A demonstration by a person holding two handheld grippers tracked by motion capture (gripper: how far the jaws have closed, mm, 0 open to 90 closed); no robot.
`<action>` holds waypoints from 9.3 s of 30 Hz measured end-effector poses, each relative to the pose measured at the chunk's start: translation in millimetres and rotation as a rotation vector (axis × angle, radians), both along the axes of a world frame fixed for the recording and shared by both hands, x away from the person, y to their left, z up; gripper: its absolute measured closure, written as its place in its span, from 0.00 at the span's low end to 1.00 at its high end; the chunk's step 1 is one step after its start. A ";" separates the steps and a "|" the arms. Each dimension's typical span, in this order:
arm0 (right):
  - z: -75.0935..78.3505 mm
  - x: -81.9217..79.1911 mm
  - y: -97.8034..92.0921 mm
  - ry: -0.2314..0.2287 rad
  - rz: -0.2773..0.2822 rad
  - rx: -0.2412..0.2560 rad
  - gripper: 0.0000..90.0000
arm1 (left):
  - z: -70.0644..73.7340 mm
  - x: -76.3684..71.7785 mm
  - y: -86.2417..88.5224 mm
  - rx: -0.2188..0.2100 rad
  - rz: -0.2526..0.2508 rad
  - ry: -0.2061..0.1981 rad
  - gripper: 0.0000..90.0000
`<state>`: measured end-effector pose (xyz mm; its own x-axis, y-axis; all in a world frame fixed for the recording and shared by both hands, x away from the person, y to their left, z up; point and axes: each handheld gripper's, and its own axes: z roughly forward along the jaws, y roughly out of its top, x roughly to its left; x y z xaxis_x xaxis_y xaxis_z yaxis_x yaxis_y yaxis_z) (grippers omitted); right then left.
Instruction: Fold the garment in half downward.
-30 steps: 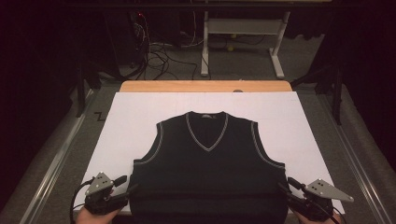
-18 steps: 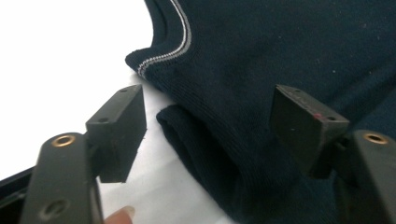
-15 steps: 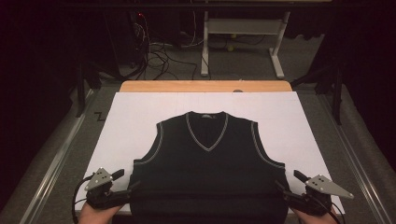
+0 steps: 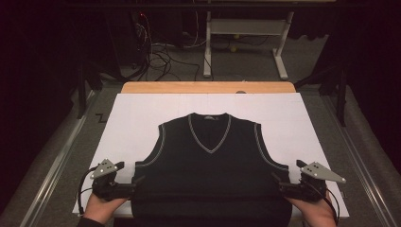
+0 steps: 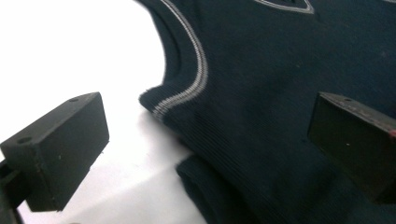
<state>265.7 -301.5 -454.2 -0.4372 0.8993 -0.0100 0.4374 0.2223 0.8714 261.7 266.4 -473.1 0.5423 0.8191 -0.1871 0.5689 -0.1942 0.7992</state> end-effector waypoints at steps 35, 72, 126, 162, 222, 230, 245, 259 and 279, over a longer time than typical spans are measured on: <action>35.9 116.5 30.3 0.006 -0.007 -0.024 0.00 | 63.5 122.3 -48.6 -0.053 0.018 -0.062 0.00; -3.2 193.6 51.5 0.212 -0.102 -0.090 0.30 | -1.1 190.6 -83.4 0.103 0.175 0.219 0.38; 54.3 172.2 65.5 -0.018 -0.105 -0.096 0.88 | 75.8 167.7 -75.5 -0.058 0.155 -0.051 0.83; 22.8 61.2 44.6 -0.108 0.050 -0.071 0.88 | 45.5 65.6 -53.2 -0.073 -0.050 -0.057 0.83; 22.4 -72.3 27.5 -0.106 0.178 -0.010 0.87 | 35.5 -77.5 -44.9 -0.051 -0.223 -0.086 0.82; -0.5 -69.7 24.3 0.092 0.193 -0.052 0.85 | 7.2 -75.7 -46.3 0.014 -0.229 0.084 0.81; 14.1 -62.3 2.1 -0.016 0.061 0.036 0.56 | 16.2 -63.2 -19.8 -0.038 -0.072 0.022 0.43; -10.1 -12.6 1.4 0.165 -0.084 0.047 0.18 | -6.7 -6.3 -21.9 -0.021 0.035 0.219 0.15; -13.8 -13.3 9.4 0.214 0.013 -0.003 0.85 | -6.1 -13.3 -27.6 -0.012 -0.007 0.171 0.74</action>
